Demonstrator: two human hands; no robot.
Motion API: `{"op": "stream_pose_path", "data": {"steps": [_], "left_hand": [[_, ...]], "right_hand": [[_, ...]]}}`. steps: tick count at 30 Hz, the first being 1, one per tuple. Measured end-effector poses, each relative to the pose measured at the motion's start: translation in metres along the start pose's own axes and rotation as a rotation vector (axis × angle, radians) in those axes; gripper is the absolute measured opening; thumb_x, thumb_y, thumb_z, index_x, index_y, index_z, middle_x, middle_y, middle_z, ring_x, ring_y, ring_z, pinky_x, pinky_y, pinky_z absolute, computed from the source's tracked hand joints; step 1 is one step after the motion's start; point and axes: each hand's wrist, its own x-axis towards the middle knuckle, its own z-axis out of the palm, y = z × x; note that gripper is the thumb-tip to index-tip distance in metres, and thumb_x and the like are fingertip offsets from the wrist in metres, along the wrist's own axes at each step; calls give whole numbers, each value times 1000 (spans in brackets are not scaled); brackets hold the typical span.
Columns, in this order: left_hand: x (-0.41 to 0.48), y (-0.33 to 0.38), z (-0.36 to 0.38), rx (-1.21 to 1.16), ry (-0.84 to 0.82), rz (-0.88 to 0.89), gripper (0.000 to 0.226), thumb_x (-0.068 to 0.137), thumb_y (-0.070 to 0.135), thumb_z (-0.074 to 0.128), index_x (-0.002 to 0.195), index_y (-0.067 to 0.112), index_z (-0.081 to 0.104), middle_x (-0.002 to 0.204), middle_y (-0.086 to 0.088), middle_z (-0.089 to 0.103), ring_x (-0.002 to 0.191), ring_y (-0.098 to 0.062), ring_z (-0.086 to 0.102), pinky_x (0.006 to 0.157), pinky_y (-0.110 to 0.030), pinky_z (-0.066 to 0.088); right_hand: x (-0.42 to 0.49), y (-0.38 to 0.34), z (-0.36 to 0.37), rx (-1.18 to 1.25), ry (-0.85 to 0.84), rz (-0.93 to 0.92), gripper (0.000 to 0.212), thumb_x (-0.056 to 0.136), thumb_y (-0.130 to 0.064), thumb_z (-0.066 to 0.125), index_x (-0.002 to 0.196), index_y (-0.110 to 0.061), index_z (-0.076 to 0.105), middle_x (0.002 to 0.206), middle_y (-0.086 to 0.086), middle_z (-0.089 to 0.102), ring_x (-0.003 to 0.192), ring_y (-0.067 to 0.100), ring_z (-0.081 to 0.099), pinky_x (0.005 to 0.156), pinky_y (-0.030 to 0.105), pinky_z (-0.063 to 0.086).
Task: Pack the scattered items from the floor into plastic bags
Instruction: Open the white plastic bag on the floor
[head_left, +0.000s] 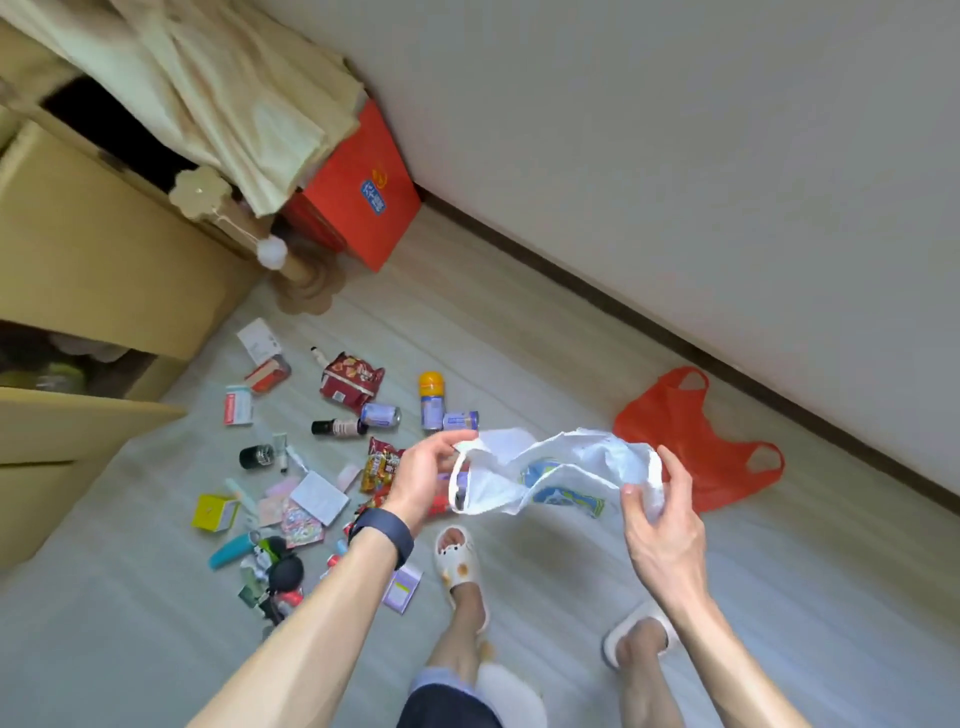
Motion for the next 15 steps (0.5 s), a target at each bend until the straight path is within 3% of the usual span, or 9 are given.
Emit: {"op": "stream_pose_path", "data": {"steps": [3, 5, 7, 9, 11, 13, 15], "left_hand": [[31, -4, -21, -221, -66, -175, 42, 99, 30, 39, 115, 1, 64, 91, -12, 67, 57, -10, 62, 49, -16, 47], [44, -9, -27, -119, -92, -155, 49, 87, 50, 61, 114, 9, 64, 99, -8, 69, 81, -15, 68, 71, -26, 56], [70, -23, -26, 251, -87, -66, 48, 76, 41, 78, 114, 17, 60, 101, -2, 66, 91, -17, 66, 86, -30, 54], [96, -39, -21, 536, -89, 34, 30, 85, 17, 71, 112, 21, 57, 87, -4, 61, 70, -17, 58, 67, -22, 50], [124, -60, -15, 598, -78, 146, 19, 93, 11, 56, 104, 26, 58, 86, -13, 66, 58, -17, 56, 58, -29, 50], [162, -86, -9, 583, -37, 271, 22, 99, 11, 47, 99, 28, 61, 89, -8, 67, 53, -11, 59, 59, -34, 51], [193, -102, -11, 714, 55, 452, 29, 98, 6, 46, 97, 27, 66, 90, 0, 66, 62, -13, 61, 65, -29, 47]], "right_hand": [[0, 6, 51, -36, -25, 42, 56, 92, -25, 62, 142, -33, 39, 102, 0, 62, 96, 25, 56, 82, 31, 38], [2, 6, 64, -14, -67, -7, 60, 89, -21, 65, 142, -34, 40, 94, -8, 66, 87, 19, 61, 84, 33, 45], [18, 18, 85, -7, -67, -14, 59, 89, -19, 66, 141, -36, 42, 82, -15, 61, 75, 11, 59, 79, 29, 46], [34, 33, 100, -13, -48, -37, 47, 92, -19, 62, 133, -39, 51, 87, -17, 55, 78, 9, 57, 81, 27, 45], [51, 56, 110, -47, 3, -83, 33, 95, -15, 57, 116, -40, 62, 88, -11, 54, 82, 6, 55, 81, 25, 41], [72, 84, 118, -110, 66, -97, 30, 96, -13, 54, 106, -38, 68, 91, -7, 51, 79, 5, 53, 76, 25, 38], [93, 112, 121, -240, 91, -108, 30, 95, -14, 51, 107, -35, 69, 99, -6, 50, 78, 10, 54, 74, 30, 43]]}}
